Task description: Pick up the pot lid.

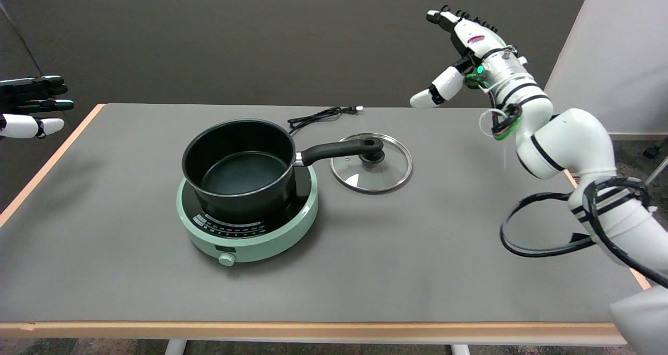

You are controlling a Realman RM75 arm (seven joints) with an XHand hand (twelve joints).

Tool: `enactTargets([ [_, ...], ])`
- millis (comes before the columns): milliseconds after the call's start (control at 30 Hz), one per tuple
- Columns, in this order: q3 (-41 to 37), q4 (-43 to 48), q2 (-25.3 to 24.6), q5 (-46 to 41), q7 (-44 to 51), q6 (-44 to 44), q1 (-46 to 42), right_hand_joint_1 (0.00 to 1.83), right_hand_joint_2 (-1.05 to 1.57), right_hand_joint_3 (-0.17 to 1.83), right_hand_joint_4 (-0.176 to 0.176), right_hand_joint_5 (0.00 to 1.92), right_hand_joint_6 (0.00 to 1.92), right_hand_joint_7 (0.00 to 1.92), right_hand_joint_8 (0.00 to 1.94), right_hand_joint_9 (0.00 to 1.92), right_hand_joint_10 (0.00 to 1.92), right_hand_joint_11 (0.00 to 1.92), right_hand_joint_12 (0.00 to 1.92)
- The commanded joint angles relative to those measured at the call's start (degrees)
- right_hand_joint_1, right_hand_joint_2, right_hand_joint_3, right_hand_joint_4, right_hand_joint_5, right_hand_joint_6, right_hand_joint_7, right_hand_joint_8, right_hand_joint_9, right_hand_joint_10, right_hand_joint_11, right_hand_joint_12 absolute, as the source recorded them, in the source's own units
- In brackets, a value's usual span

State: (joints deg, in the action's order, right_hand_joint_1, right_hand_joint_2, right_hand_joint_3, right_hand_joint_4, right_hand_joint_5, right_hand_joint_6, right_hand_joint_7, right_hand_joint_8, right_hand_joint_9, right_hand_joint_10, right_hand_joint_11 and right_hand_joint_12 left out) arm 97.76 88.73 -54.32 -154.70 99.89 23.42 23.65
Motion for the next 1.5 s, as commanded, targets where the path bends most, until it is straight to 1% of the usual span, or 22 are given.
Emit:
enactTargets([
  [33, 4.2, 13.4, 10.4, -12.2, 7.5, -11.4, -7.7, 1.15, -0.35, 0.85, 0.162, 0.19, 0.19, 0.19, 0.19, 0.19, 0.19, 0.19, 0.19],
  [67, -3.2, 2.4, 9.4, -3.0, -0.1, -13.0, -9.4, 1.15, -0.35, 0.85, 0.166, 0.2, 0.2, 0.2, 0.2, 0.2, 0.2, 0.2, 0.2],
  [133, -5.0, 2.4, 9.5, -3.0, -0.1, -14.1, -10.7, 1.16, -0.37, 0.86, 0.169, 0.22, 0.22, 0.22, 0.22, 0.22, 0.22, 0.22, 0.22],
  [167, -6.3, 2.5, 9.5, -3.0, -0.1, -14.7, -11.5, 1.17, -0.37, 0.87, 0.13, 0.23, 0.23, 0.23, 0.23, 0.23, 0.23, 0.23, 0.23],
  [200, -6.8, 2.6, 9.6, -3.0, -0.1, -15.2, -11.9, 1.18, -0.37, 0.87, 0.116, 0.26, 0.26, 0.26, 0.26, 0.26, 0.26, 0.26, 0.26],
  [367, -8.9, 3.5, 11.1, -3.0, -0.1, -18.0, -13.7, 1.18, -0.43, 0.95, 0.111, 0.39, 0.39, 0.39, 0.39, 0.39, 0.39, 0.39, 0.39],
  [400, -8.9, 3.6, 11.5, -3.0, -0.1, -18.4, -13.9, 1.18, -0.44, 0.97, 0.098, 0.42, 0.42, 0.42, 0.42, 0.42, 0.42, 0.42, 0.42],
  [433, -8.7, 3.7, 12.1, -3.0, -0.1, -19.0, -14.2, 1.18, -0.47, 1.0, 0.073, 0.45, 0.45, 0.45, 0.45, 0.45, 0.45, 0.45, 0.45],
  [633, -8.3, 4.0, 13.9, -3.0, -0.1, -22.6, -15.1, 1.2, -0.52, 1.03, 0.053, 0.43, 0.43, 0.43, 0.43, 0.43, 0.43, 0.43, 0.43],
  [900, -8.0, 4.0, 14.3, -3.0, -0.1, -25.5, -15.2, 1.2, -0.52, 1.0, 0.051, 0.39, 0.39, 0.39, 0.39, 0.39, 0.39, 0.39, 0.39],
  [1100, -6.7, 4.0, 14.5, -3.0, 0.1, -26.1, -14.8, 1.2, -0.52, 1.0, 0.053, 0.38, 0.38, 0.38, 0.38, 0.38, 0.38, 0.38, 0.38],
  [1267, -4.5, 2.7, 14.6, -3.0, -0.1, -26.2, -13.1, 1.19, -0.49, 0.96, 0.071, 0.36, 0.36, 0.36, 0.36, 0.36, 0.36, 0.36, 0.36],
  [1500, -3.7, -0.3, 13.6, -3.0, -0.1, -27.4, -11.5, 1.19, -0.48, 0.95, 0.081, 0.35, 0.35, 0.35, 0.35, 0.35, 0.35, 0.35, 0.35],
])
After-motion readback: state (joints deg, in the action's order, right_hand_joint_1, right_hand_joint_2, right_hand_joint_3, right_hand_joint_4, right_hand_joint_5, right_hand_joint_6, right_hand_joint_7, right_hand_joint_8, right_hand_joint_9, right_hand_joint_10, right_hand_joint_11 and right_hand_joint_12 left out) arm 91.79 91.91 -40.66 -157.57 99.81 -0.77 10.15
